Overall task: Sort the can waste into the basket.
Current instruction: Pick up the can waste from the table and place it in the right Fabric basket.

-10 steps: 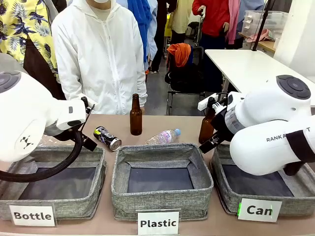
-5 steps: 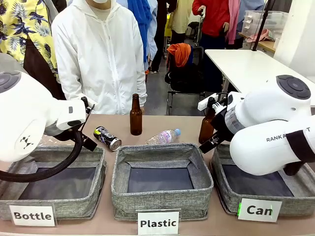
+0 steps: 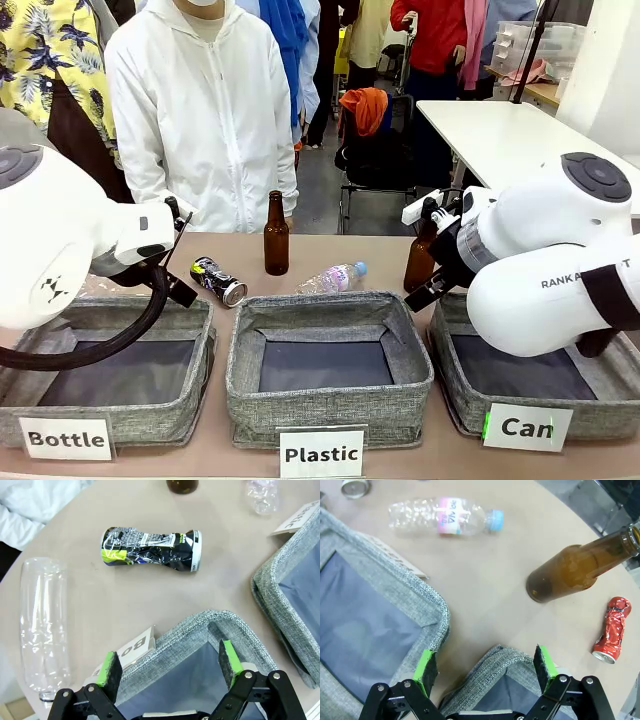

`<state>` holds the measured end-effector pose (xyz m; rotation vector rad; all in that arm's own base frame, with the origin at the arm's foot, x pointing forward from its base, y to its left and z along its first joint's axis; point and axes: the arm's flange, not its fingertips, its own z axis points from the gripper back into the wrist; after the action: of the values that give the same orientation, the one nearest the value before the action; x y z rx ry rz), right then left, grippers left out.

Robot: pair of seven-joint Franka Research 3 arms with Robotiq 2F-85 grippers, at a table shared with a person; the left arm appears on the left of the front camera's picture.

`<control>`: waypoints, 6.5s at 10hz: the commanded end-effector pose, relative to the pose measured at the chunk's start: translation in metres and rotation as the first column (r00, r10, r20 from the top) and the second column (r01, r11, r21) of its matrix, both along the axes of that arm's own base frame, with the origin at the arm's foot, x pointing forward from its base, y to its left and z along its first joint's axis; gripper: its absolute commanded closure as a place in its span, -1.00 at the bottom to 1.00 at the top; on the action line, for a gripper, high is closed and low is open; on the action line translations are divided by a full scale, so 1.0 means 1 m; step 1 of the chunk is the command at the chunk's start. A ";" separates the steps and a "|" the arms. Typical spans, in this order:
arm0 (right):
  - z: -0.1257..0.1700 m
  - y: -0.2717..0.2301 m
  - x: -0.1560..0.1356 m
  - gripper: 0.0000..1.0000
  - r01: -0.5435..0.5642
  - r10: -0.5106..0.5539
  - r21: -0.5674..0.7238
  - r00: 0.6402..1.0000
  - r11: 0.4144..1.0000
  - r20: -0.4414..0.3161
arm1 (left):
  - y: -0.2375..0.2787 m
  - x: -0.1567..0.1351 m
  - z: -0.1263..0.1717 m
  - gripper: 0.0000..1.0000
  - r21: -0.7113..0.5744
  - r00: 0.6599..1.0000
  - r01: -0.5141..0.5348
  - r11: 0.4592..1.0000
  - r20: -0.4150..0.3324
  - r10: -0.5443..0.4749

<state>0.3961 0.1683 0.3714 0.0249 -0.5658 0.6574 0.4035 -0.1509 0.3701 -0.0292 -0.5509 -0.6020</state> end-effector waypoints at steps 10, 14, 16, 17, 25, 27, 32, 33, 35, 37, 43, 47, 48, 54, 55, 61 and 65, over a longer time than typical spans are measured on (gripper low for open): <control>0.170 -0.095 -0.056 -1.00 0.174 -0.021 0.465 0.949 0.868 -0.316 | 0.021 -0.082 0.158 -1.00 -0.483 0.924 -0.066 0.873 -0.360 -0.130; 0.189 -0.220 -0.106 -1.00 0.289 -0.040 0.689 0.934 0.665 -0.354 | 0.168 -0.098 0.161 -1.00 -0.707 0.910 -0.161 0.688 -0.377 -0.175; 0.172 -0.285 -0.126 -1.00 0.343 -0.094 0.784 0.933 0.517 -0.346 | 0.252 -0.093 0.141 -1.00 -0.821 0.911 -0.291 0.491 -0.394 -0.120; 0.160 -0.311 -0.130 -1.00 0.373 -0.111 0.815 0.925 0.444 -0.363 | 0.286 -0.093 0.129 -1.00 -0.865 0.915 -0.331 0.376 -0.392 -0.097; 0.094 -0.385 -0.138 -1.00 0.539 -0.188 0.820 0.841 0.196 -0.508 | 0.298 -0.100 0.096 -1.00 -0.887 0.895 -0.444 0.123 -0.446 0.018; 0.094 -0.385 -0.138 -1.00 0.539 -0.188 0.820 0.841 0.196 -0.508 | 0.298 -0.100 0.096 -1.00 -0.887 0.895 -0.444 0.123 -0.446 0.018; 0.139 -0.329 -0.117 -1.00 0.637 -0.381 0.655 0.770 0.407 -0.512 | 0.298 -0.100 0.096 -1.00 -0.887 0.895 -0.444 0.123 -0.446 0.018; 0.160 -0.299 -0.100 -1.00 0.672 -0.466 0.558 0.740 0.488 -0.484 | 0.298 -0.100 0.096 -1.00 -0.887 0.895 -0.444 0.123 -0.446 0.018; 0.181 -0.238 -0.054 -1.00 0.707 -0.588 0.363 0.706 0.607 -0.393 | 0.298 -0.100 0.096 -1.00 -0.887 0.895 -0.444 0.123 -0.446 0.018; 0.185 -0.180 -0.017 -1.00 0.678 -0.629 0.160 0.730 0.718 -0.268 | 0.298 -0.100 0.096 -1.00 -0.887 0.895 -0.444 0.123 -0.446 0.018; 0.176 -0.159 -0.004 -1.00 0.676 -0.639 0.123 0.731 0.727 -0.241 | 0.298 -0.100 0.096 -1.00 -0.887 0.895 -0.444 0.123 -0.446 0.018; 0.148 -0.143 0.061 -1.00 0.662 -0.639 -0.026 0.712 0.749 -0.291 | 0.298 -0.100 0.096 -1.00 -0.887 0.895 -0.444 0.123 -0.446 0.018; 0.132 -0.142 0.084 -1.00 0.676 -0.651 -0.038 0.690 0.736 -0.317 | 0.298 -0.100 0.096 -1.00 -0.887 0.895 -0.444 0.123 -0.446 0.018; 0.024 -0.153 0.182 -1.00 0.748 -0.694 -0.017 0.608 0.664 -0.385 | 0.298 -0.100 0.096 -1.00 -0.887 0.895 -0.444 0.123 -0.446 0.018; 0.004 -0.157 0.198 -1.00 0.767 -0.709 0.011 0.598 0.642 -0.374 | 0.298 -0.100 0.096 -1.00 -0.887 0.895 -0.444 0.123 -0.446 0.018; -0.057 -0.165 0.236 -1.00 0.810 -0.766 -0.049 0.530 0.584 -0.364 | 0.298 -0.100 0.096 -1.00 -0.887 0.895 -0.444 0.123 -0.446 0.018; -0.064 -0.166 0.242 -1.00 0.814 -0.778 -0.080 0.516 0.576 -0.358 | 0.298 -0.100 0.096 -1.00 -0.887 0.895 -0.444 0.123 -0.446 0.018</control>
<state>0.6300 -0.0047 0.3032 0.0212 -0.1892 -0.2779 0.3059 0.1465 0.4656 -1.3253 -0.5028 0.2539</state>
